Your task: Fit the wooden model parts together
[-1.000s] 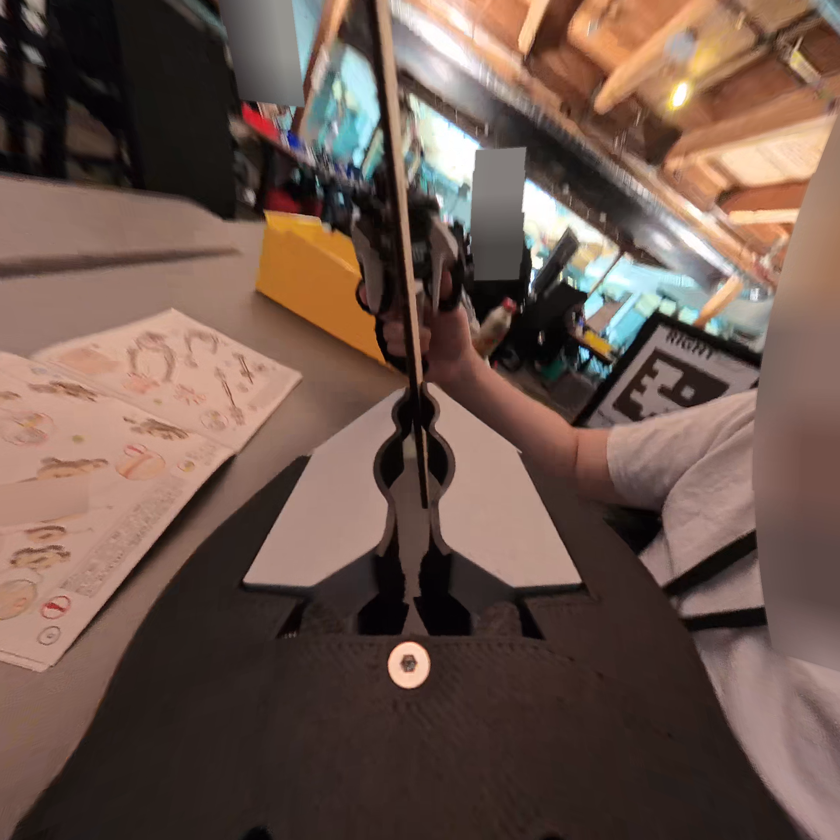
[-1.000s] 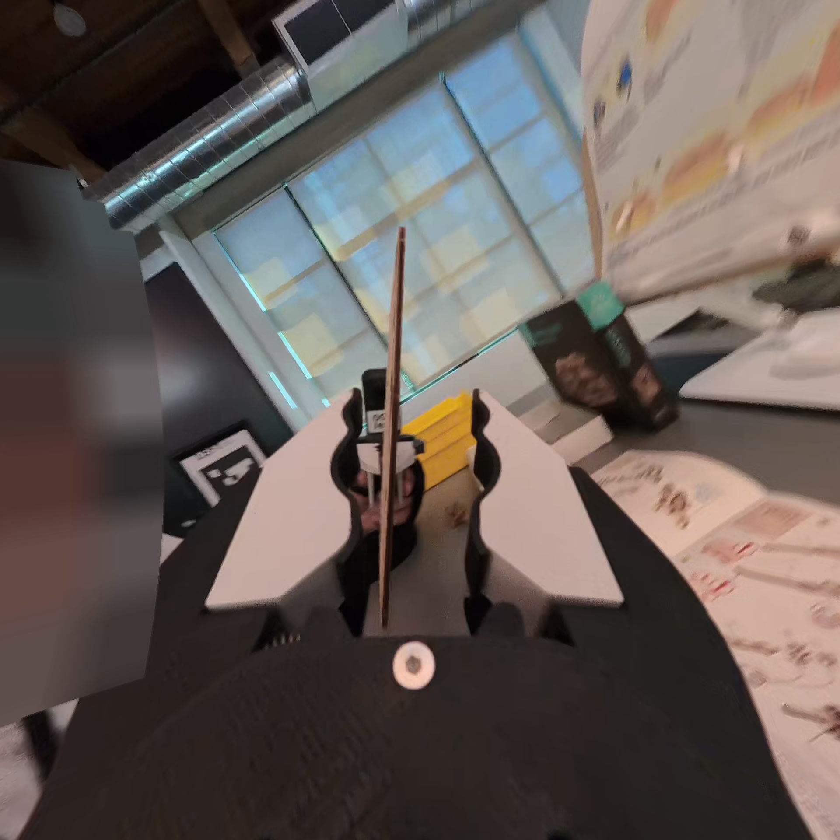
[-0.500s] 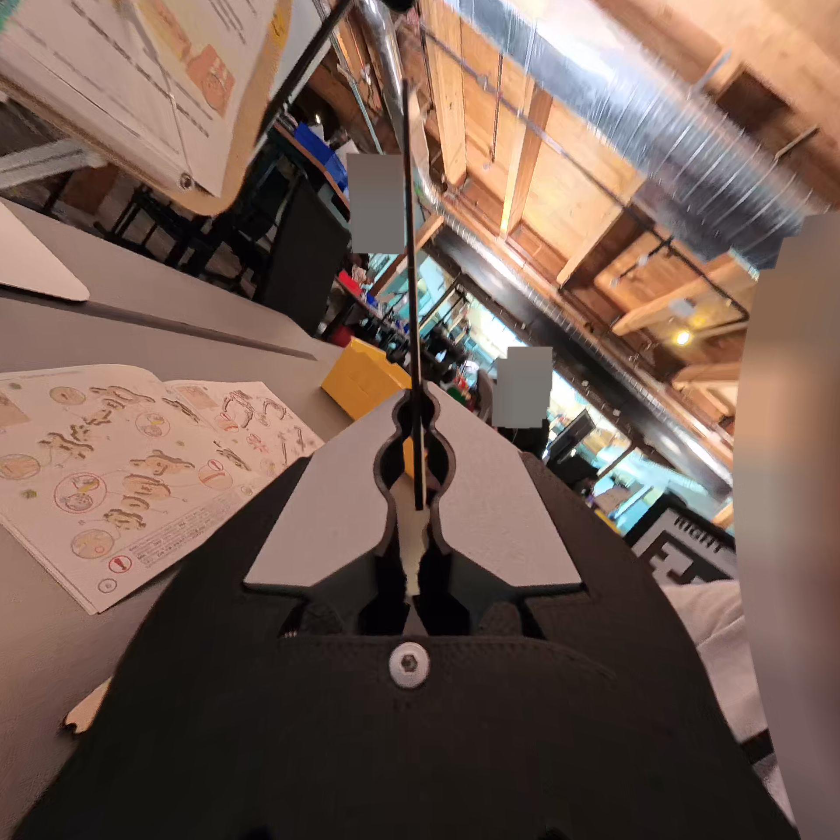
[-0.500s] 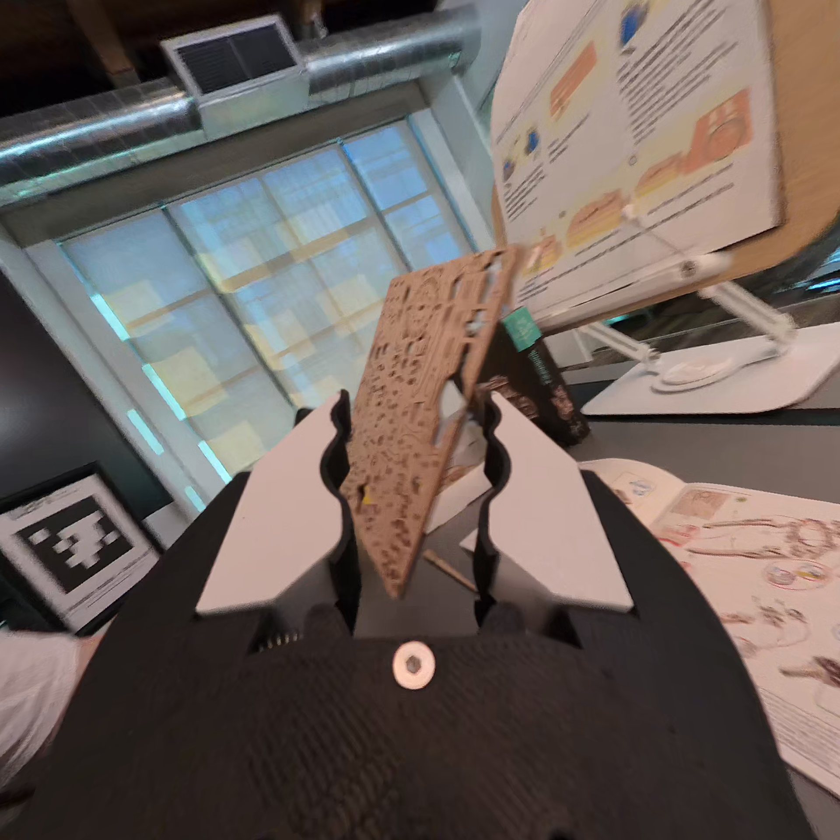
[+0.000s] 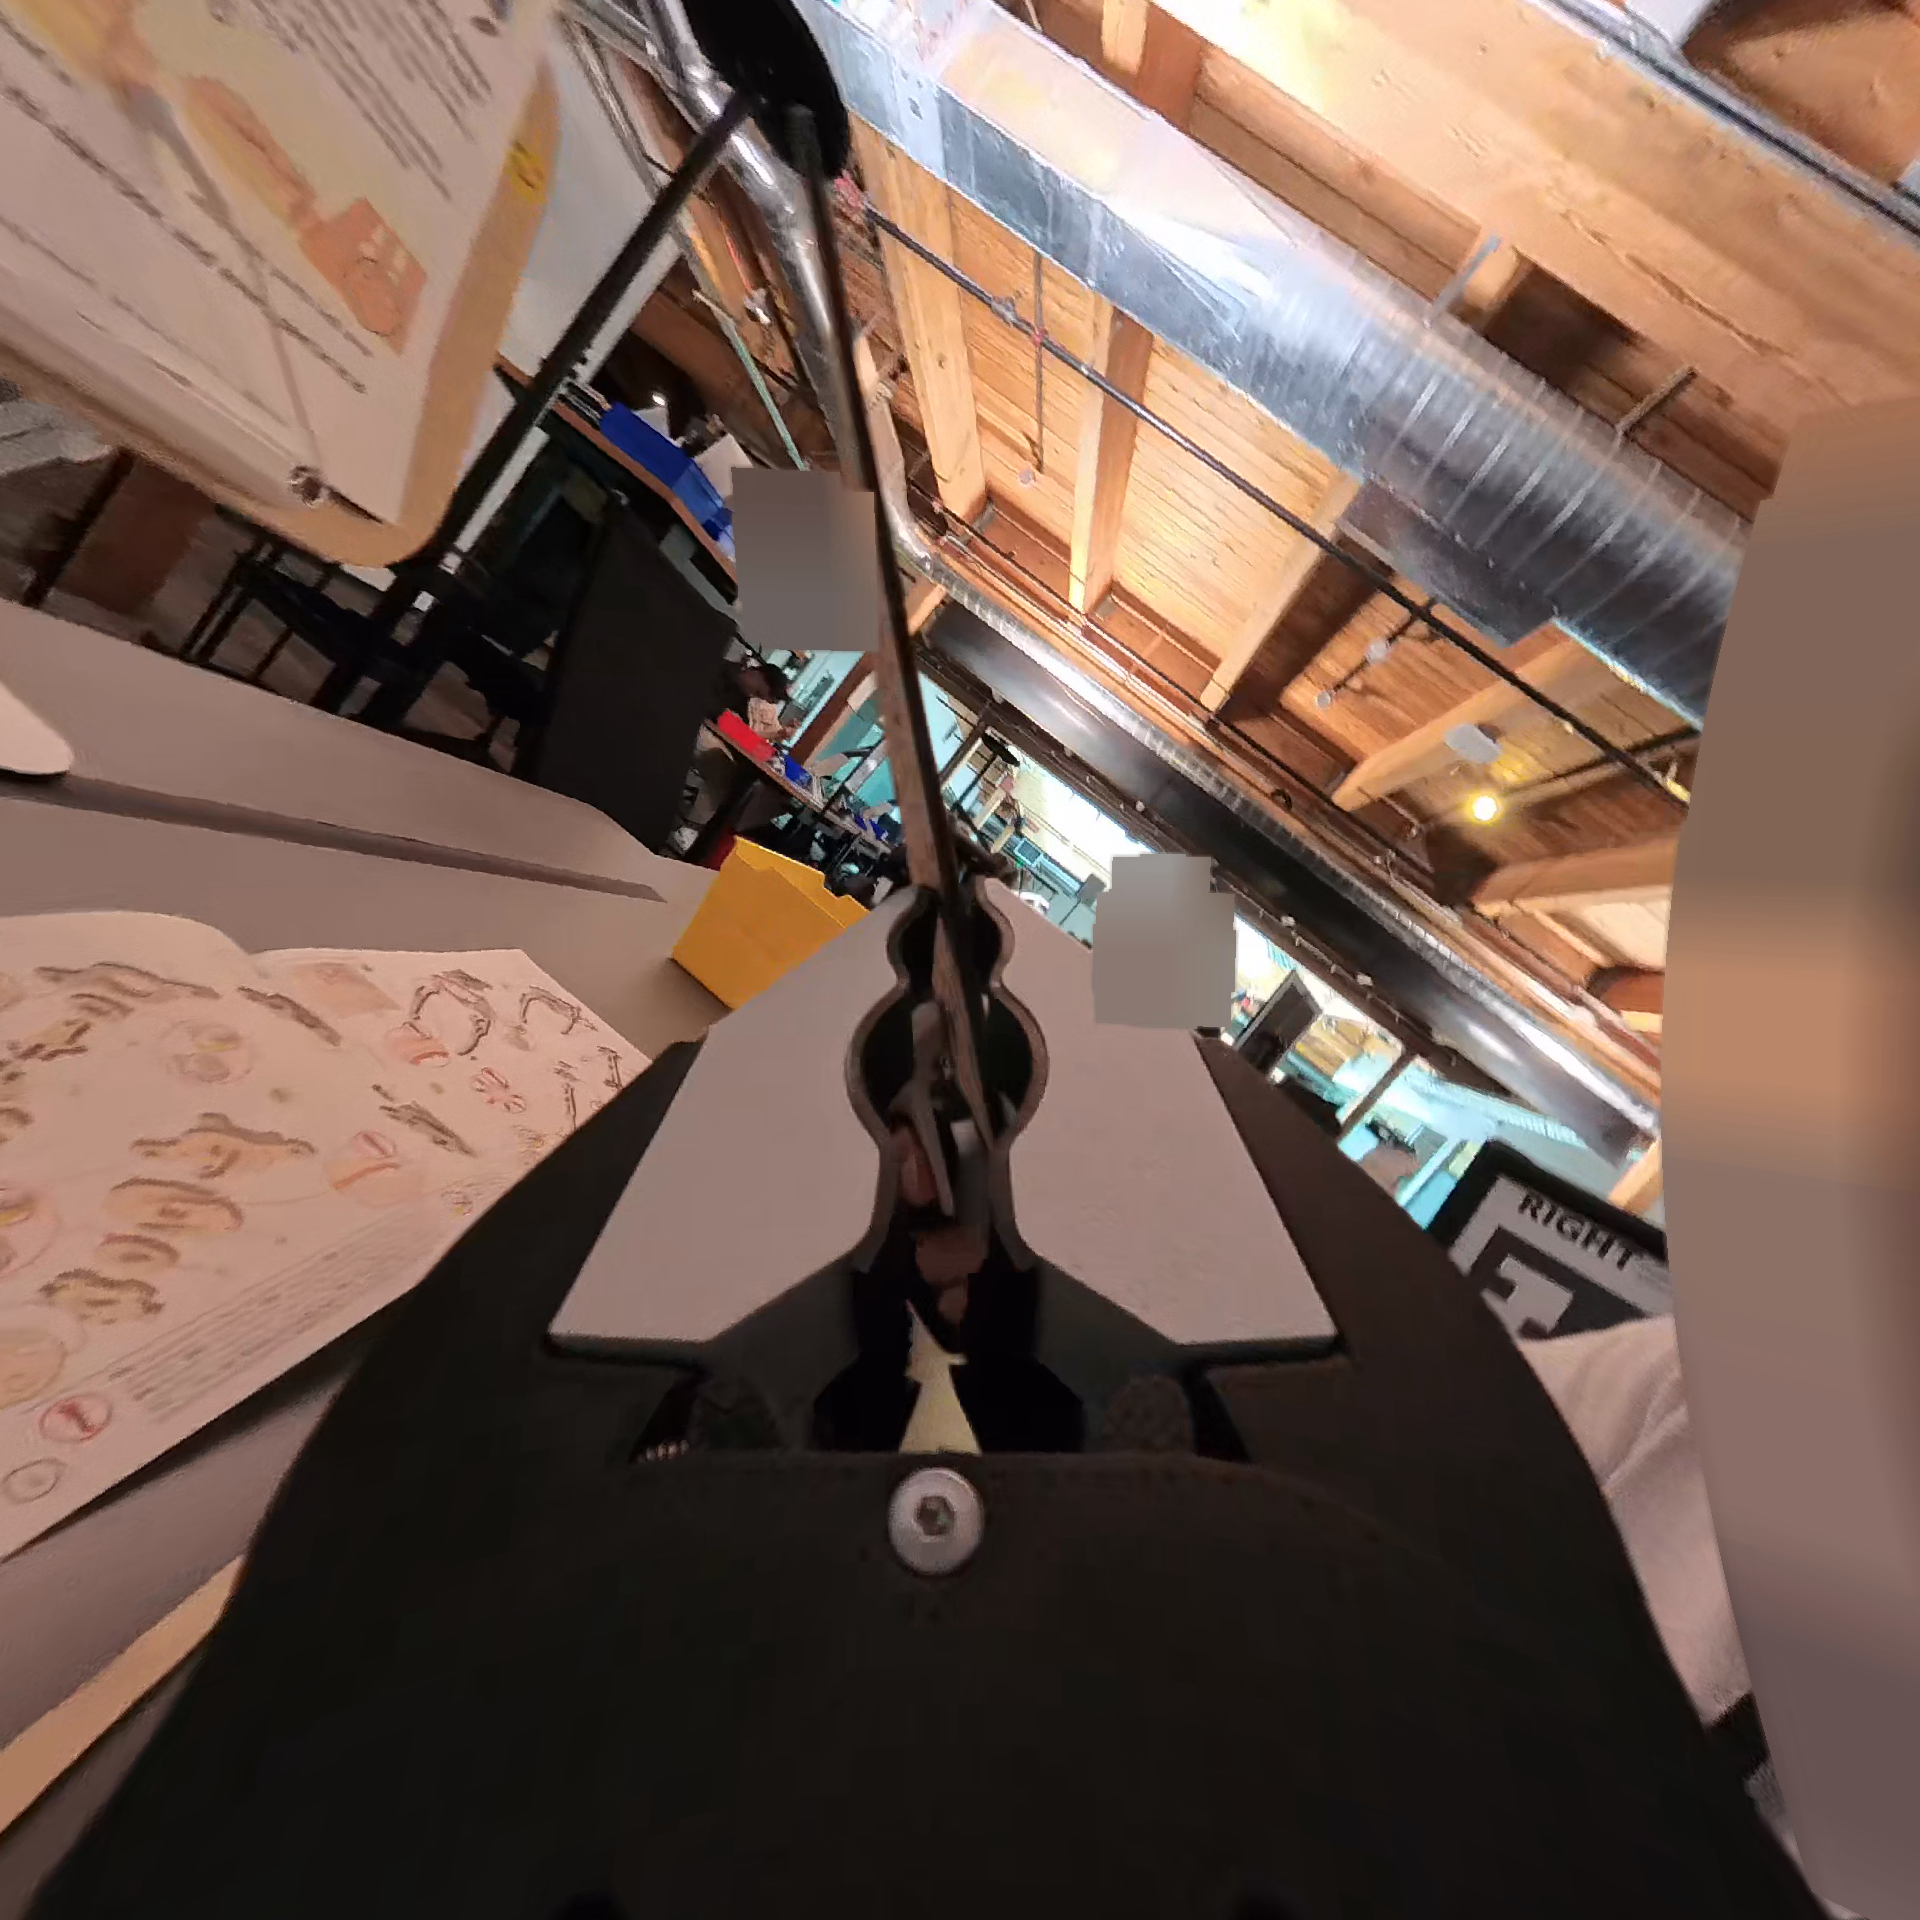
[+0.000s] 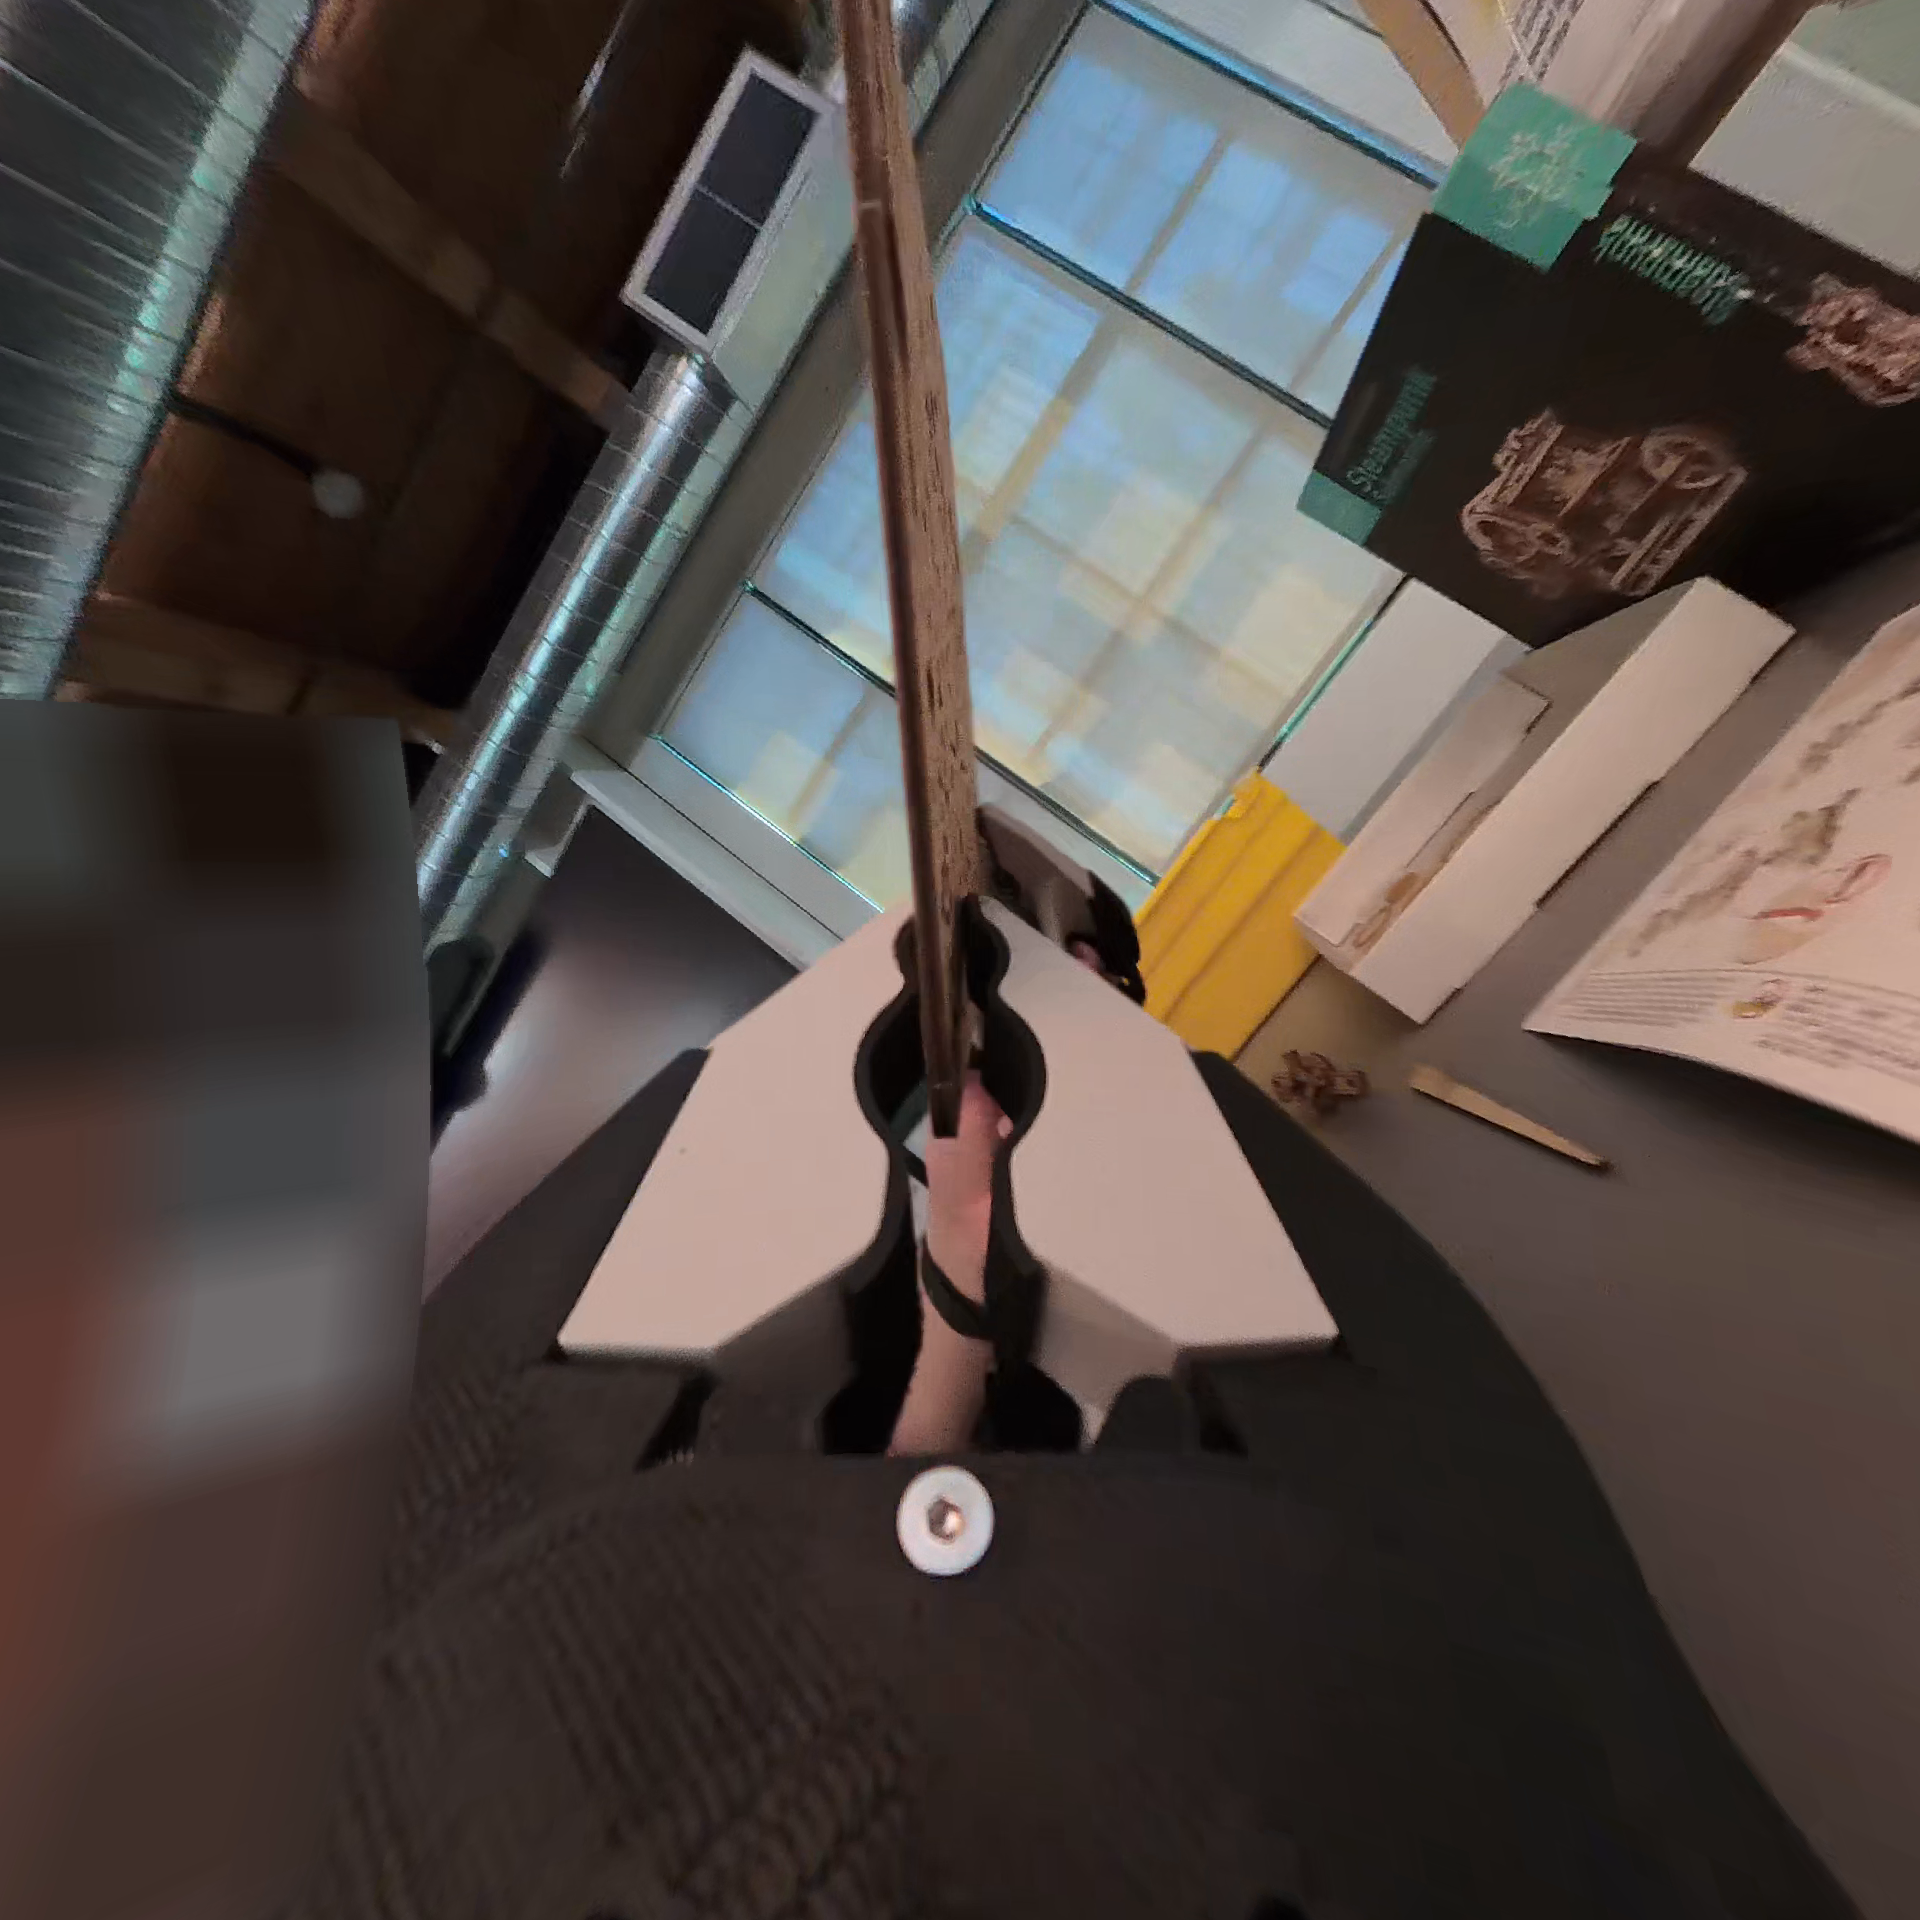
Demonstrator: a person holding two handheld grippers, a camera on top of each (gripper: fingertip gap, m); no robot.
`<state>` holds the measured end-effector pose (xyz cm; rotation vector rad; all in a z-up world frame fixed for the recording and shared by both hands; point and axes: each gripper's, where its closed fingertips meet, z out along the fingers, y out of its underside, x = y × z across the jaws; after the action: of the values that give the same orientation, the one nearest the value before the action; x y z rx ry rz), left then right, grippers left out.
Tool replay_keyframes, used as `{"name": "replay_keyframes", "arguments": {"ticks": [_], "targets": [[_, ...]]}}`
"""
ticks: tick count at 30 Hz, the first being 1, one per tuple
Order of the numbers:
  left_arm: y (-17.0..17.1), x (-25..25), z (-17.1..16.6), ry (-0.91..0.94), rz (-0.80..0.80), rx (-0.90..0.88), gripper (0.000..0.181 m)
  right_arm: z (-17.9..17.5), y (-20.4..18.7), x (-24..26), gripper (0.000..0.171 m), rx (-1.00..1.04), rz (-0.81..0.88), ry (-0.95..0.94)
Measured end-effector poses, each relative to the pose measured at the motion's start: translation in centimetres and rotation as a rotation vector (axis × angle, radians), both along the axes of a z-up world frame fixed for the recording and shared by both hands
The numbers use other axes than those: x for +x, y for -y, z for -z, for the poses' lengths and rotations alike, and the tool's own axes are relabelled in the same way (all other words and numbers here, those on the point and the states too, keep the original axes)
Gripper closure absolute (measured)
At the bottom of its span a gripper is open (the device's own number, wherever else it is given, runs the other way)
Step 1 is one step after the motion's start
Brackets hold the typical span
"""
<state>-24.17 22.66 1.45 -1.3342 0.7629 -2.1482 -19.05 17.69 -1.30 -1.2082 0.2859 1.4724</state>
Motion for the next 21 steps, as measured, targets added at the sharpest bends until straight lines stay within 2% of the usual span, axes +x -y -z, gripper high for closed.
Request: {"name": "replay_keyframes", "arguments": {"ticks": [4,6,9,11,13,14,16,19,21], "targets": [[0.9,0.1,-0.4,0.007,0.005,0.135,0.161,-0.5,0.6,1.2,0.17,0.009,-0.029,0.156],[1.2,0.0,-0.4,-0.006,0.05,0.149,0.161,-0.7,1.1,1.4,0.17,0.03,-0.073,0.239],[2.4,0.3,0.5,-0.05,0.216,0.106,0.159,-1.3,2.3,1.3,0.17,0.092,-0.13,0.391],[4.1,0.1,1.0,-0.06,0.372,0.088,0.171,-0.8,2.7,1.4,0.171,0.083,-0.16,0.469],[6.4,0.1,2.8,-0.149,0.525,0.127,0.163,-0.5,2.9,1.5,0.171,0.069,-0.182,0.489],[7.3,0.2,3.9,-0.203,0.57,0.169,0.169,0.0,3.0,1.3,0.17,0.051,-0.206,0.511],[7.5,0.8,5.0,-0.243,0.509,0.242,0.178,0.1,2.9,1.6,0.169,0.052,-0.198,0.51],[6.6,1.3,4.1,-0.214,0.425,0.197,0.178,-1.1,1.9,2.7,0.163,0.09,-0.072,0.427],[5.4,1.6,3.5,-0.187,0.332,0.177,0.18,-1.0,0.8,3.8,0.135,0.037,0.036,0.373]]}}
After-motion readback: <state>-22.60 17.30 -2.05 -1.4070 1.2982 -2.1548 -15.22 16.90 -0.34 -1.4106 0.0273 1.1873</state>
